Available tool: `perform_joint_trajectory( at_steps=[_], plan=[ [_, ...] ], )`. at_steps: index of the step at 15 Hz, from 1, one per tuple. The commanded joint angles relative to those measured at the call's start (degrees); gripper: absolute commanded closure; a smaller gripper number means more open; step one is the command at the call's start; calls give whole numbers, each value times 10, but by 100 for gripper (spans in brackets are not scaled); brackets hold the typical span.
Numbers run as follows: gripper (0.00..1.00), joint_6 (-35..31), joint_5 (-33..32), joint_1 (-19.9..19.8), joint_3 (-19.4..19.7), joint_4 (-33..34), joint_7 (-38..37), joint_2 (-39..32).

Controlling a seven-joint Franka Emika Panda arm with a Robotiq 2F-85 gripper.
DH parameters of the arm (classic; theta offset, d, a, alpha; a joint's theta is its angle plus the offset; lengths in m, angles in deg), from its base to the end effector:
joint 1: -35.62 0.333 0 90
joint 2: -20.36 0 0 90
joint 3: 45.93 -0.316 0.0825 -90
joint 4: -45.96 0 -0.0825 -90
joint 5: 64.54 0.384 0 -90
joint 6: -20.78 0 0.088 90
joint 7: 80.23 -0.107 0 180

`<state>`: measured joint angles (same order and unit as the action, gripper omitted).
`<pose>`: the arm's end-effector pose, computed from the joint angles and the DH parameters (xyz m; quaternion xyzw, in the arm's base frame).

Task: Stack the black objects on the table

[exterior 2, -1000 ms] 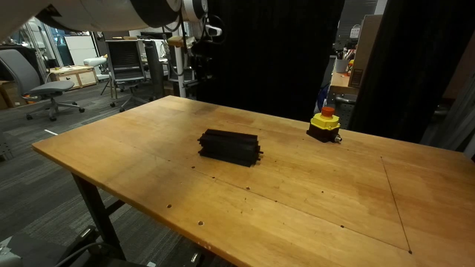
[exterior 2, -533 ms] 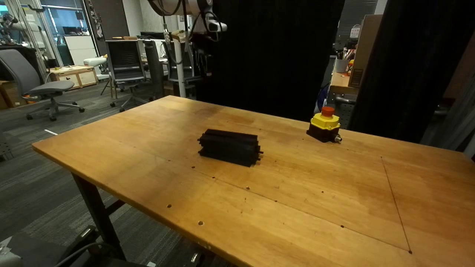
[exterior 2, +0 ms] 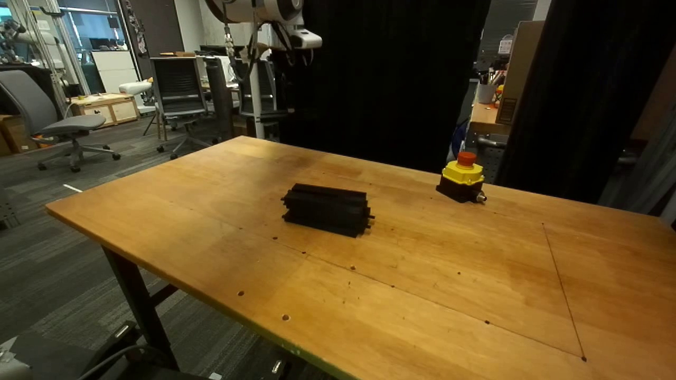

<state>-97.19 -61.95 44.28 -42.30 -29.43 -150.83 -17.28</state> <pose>0.7367 0.0781 0.3602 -0.8387 0.5429 -0.0337 0.0279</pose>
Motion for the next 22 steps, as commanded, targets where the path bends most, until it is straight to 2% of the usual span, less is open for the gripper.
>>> perform_joint_trajectory(
  at_steps=[1,9,14,17,22],
  plan=[
    [55,-65,11,-1,5,-140,-50,90],
    [55,-176,13,-28,5,-372,-81,224],
    [55,-223,4,-45,9,-529,-98,321],
    [55,-240,-3,-55,6,-587,-114,360],
    [55,-247,-14,-72,0,-629,-132,401]
  ],
)
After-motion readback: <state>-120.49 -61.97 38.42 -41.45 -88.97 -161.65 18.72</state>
